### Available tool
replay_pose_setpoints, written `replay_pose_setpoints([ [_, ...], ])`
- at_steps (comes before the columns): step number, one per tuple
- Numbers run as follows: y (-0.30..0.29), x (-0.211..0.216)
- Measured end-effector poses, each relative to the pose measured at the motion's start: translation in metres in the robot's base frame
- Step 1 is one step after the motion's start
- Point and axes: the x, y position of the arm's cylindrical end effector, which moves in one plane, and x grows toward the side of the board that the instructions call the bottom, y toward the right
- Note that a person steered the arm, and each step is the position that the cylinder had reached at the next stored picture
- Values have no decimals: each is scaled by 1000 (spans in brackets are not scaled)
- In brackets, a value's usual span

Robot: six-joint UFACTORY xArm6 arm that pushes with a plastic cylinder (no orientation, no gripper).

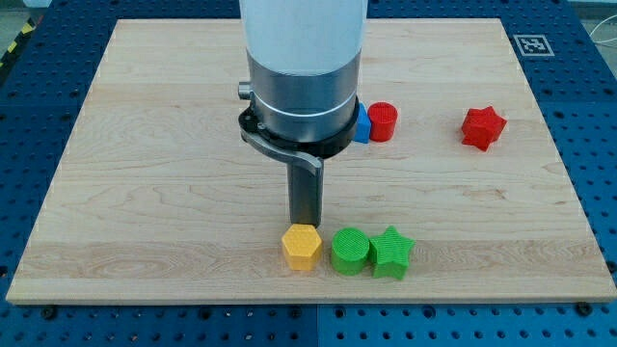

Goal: Push yellow hexagon to the green circle

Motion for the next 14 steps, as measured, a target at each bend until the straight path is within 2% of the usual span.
replay_pose_setpoints([
  [2, -10, 9],
  [4, -40, -2],
  [6, -66, 40],
  [7, -67, 56],
  [14, -30, 58],
])
